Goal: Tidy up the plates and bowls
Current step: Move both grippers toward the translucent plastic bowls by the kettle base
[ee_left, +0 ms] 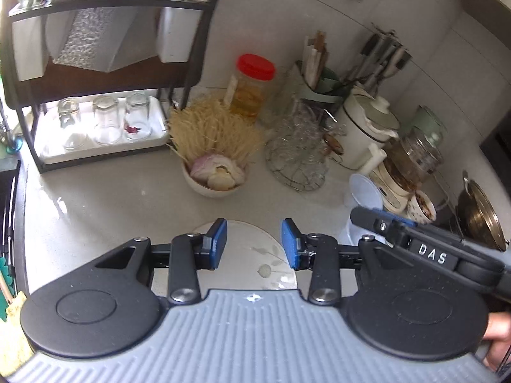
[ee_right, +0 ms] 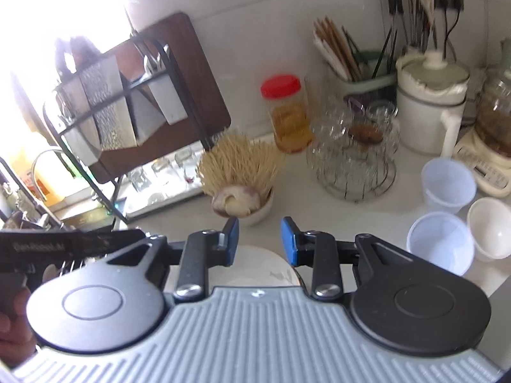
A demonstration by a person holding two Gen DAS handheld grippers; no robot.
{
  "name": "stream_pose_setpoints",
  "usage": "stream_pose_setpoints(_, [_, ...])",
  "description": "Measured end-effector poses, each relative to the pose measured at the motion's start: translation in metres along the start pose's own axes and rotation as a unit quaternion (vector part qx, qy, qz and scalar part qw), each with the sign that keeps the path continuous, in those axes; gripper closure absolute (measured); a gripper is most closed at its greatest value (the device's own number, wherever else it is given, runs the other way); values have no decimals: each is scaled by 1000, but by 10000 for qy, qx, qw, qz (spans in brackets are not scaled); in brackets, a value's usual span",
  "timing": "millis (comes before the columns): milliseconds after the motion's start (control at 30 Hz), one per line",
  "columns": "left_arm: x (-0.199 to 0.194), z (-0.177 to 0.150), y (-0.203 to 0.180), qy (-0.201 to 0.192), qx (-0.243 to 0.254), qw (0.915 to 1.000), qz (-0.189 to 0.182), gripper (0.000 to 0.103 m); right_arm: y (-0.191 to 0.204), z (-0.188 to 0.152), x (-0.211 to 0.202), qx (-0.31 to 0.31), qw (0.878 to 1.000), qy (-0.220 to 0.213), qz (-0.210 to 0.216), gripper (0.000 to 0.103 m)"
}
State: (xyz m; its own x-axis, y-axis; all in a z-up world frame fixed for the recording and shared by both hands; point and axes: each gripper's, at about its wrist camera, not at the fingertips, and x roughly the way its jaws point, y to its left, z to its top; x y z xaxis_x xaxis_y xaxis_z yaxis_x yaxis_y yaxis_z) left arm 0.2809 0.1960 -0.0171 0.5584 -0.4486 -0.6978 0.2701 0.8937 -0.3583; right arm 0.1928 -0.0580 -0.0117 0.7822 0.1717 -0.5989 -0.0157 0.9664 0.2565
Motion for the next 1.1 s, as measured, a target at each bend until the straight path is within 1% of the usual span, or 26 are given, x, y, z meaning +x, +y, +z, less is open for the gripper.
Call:
stream_pose_setpoints(67, [-2,0,-3,0,59,10000,-24,60,2,1,-7,7,10000,-59,-25,70])
stream_pose_setpoints(133, [-2,-2,-8,-24,122,9999,46,60,1,0,-13,-11,10000,-91,-1,70])
stream_pose_setpoints(233, [1,-5,-15,-23,28,10000,57,60,-7,-1,-20,-68,9999,-133,-4,70])
stream_pose_setpoints(400, [11,-13,-37,-92,-118,9998,139,60,-32,-2,-29,-153,9999,-79,12,70])
stream_pose_setpoints(500, [17,-15,-53,-89,-202,9996,164,60,-50,1,-36,-141,9998,-120,38,70])
stream_pose_setpoints(633, [25,-17,-81,-120,-84,9998,163,60,-73,0,-43,-106,9998,-150,73,70])
stream_pose_setpoints(800, [41,-20,-114,-63,0,9998,179,60,-104,-3,-49,68,9998,-156,49,70])
stream_pose_setpoints(933, [66,-24,-134,107,134,9996,245,60,-128,-5,-47,190,9997,-121,10,70])
stream_pose_setpoints(1100, [91,-23,-155,205,246,9992,247,60,-155,-7,-46,355,9993,-114,32,70])
